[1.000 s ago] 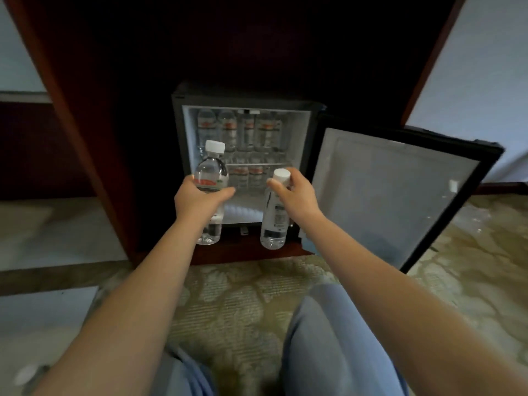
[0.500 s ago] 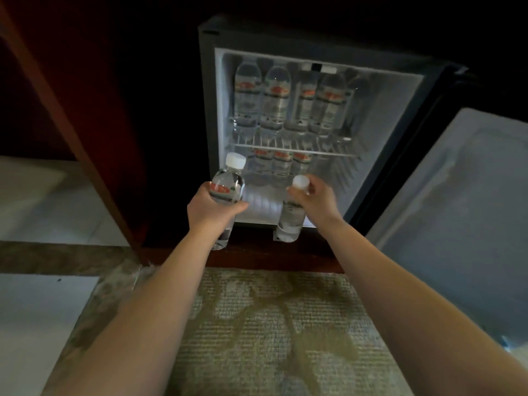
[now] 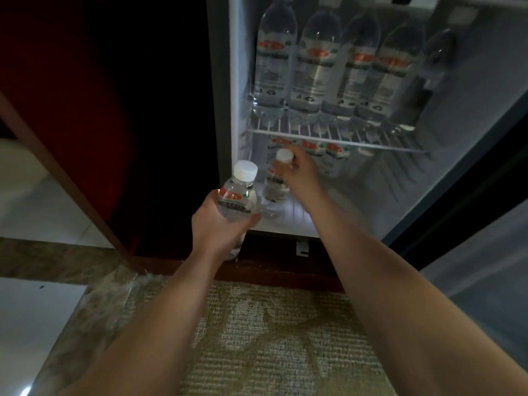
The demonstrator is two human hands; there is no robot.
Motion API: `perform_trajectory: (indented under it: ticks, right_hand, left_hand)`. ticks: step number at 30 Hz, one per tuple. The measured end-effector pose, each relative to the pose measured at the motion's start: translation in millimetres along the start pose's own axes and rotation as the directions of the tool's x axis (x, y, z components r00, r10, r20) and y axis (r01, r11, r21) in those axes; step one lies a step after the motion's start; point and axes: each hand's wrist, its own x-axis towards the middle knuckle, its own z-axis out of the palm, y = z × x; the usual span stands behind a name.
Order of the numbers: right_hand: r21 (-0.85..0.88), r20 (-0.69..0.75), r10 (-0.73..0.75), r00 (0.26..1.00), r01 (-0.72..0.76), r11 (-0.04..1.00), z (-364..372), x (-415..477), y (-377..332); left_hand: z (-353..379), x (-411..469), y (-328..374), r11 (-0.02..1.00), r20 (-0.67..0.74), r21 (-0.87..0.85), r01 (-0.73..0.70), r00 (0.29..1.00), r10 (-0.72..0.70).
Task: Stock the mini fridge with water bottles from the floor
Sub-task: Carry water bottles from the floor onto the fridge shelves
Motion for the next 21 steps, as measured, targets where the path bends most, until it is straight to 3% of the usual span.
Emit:
perform_trajectory:
  ticks: [4,10,12,15,21]
  right_hand:
    - [0.010,0.031,-0.026,0.999,0.026,1.000,10,9,0]
    - [0.166,0.081,0.023,0.996,-0.036,0.986,9,-4,22]
    - [0.069,0.054,0.107,0.993,-0.111,0.991,11,-19,42]
    - [-0.214,-0.022,0.203,0.979,-0.203,0.956,20,-40,71]
    - [-0.243,-0.063,0.252,0.966,-0.260,0.935,43,-20,78]
  left_hand:
    - [-1,5,-3,0.998,-0.060,-0.060,0.029,0.998,-0.033]
    - [-1,5,-6,0.998,-0.108,-0.039,0.040,0.993,-0.044]
    - [1,4,-10,0.999,-0.112,-0.022,0.024,0.993,-0.026]
    - [3,3,-16,1.000,-0.109,0.005,0.010,0.994,-0.009]
    - [-4,0,-31,0.999,-0.092,-0.005,0.035,0.995,-0.035]
